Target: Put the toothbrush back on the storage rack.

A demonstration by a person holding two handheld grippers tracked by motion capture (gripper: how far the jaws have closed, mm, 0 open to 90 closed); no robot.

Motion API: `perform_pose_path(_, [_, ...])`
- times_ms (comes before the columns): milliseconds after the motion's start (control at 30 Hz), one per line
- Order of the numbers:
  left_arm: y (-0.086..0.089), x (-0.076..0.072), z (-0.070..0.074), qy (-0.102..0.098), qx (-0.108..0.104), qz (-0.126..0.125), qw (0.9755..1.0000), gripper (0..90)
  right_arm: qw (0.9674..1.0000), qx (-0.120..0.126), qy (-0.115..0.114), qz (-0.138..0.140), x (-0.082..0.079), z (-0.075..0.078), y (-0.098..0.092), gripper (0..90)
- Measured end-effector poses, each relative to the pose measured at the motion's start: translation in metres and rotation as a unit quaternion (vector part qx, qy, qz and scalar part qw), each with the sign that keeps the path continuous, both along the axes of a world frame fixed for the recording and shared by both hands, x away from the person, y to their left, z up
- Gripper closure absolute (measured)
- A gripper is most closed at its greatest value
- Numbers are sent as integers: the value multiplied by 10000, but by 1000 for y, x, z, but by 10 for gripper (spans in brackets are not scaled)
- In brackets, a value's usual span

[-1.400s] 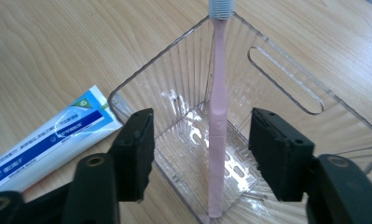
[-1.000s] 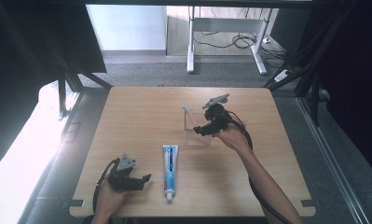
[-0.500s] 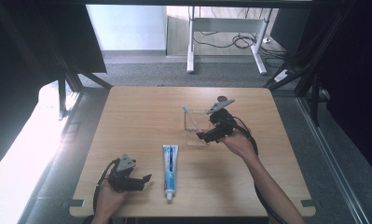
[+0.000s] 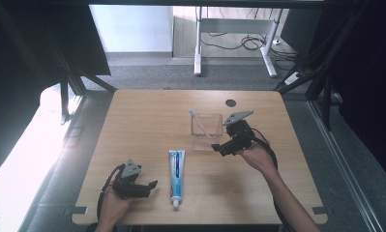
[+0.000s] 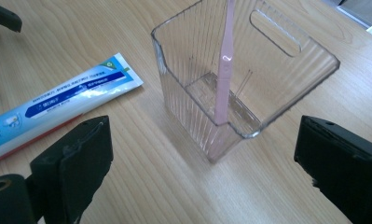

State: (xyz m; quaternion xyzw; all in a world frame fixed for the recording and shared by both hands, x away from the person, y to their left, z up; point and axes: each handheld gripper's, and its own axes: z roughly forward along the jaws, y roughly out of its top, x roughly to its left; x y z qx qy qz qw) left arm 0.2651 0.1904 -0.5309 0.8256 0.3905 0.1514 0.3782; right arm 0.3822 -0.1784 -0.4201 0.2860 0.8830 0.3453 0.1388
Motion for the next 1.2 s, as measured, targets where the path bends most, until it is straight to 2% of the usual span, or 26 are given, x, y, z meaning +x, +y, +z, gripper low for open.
perform_pose_path(333, [-1, 0, 1, 56, -62, -16, 10000, 139, 10000, 62, -56, -46, -17, -5, -18, 40])
perform_pose_path(600, [-1, 0, 1, 81, -101, -17, 9999, 138, 9998, 128, 16, -128, -29, -15, -32, 0])
perform_pose_path(700, [0, 0, 1, 75, -96, -19, 9999, 138, 9999, 85, 22, -145, -35, -17, -37, 0])
perform_pose_path(867, [-1, 0, 1, 71, -109, -7, 9999, 138, 9996, 176, -14, -232, -46, -20, -48, 0])
perform_pose_path(1200, [-2, 0, 0, 67, -101, -18, 9999, 139, 9990, 202, -143, -367, -68, -26, -69, 0])
